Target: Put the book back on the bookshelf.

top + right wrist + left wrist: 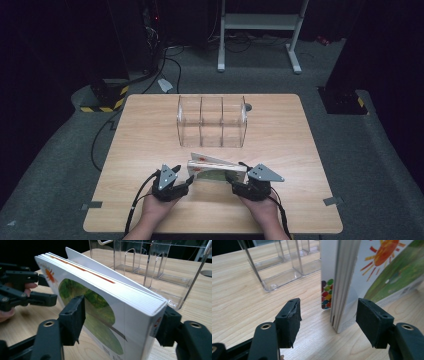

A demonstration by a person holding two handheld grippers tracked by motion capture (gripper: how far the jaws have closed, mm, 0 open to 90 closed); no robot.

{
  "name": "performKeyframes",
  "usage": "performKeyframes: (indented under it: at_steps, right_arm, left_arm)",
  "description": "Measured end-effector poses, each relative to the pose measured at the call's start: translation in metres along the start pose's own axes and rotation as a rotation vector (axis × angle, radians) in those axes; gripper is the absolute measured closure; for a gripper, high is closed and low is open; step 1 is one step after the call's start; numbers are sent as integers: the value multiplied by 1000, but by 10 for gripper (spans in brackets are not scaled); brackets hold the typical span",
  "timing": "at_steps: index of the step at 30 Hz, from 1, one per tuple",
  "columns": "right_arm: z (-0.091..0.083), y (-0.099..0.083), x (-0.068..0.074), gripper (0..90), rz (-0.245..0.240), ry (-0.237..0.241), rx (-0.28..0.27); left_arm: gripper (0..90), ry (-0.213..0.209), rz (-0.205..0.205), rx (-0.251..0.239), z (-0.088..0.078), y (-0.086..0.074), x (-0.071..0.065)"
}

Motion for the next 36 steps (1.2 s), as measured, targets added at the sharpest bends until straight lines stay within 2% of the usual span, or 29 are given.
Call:
performKeyframes:
  at_steps: [12, 17, 24, 33, 36]
  right_arm:
    - [-10, -7, 6, 565, -32, 42, -12]
    - [-11, -9, 11, 639, -47, 62, -11]
    - [-12, -10, 14, 727, -60, 63, -16]
    - [-12, -10, 17, 738, -76, 44, -18]
    - [-12, -10, 18, 739, -83, 37, -17]
  left_arm:
    - [366, 27, -4, 19, 0, -1, 10]
    - [365, 41, -7, 60, 4, -5, 16]
    - [367, 61, -30, 116, 9, -10, 25]
    - [389, 98, -53, 156, 11, -16, 39]
    - [381, 122, -64, 158, 11, -17, 45]
Point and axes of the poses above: each handheld gripper's, and its own axes: z roughly forward along the jaws, y roughly out of its top, x roughly to its left, the point moved 5 cm from there along z, roughly forward along the jaws, and after that the axes turned 10 degrees about x, right-handed, at the moved point
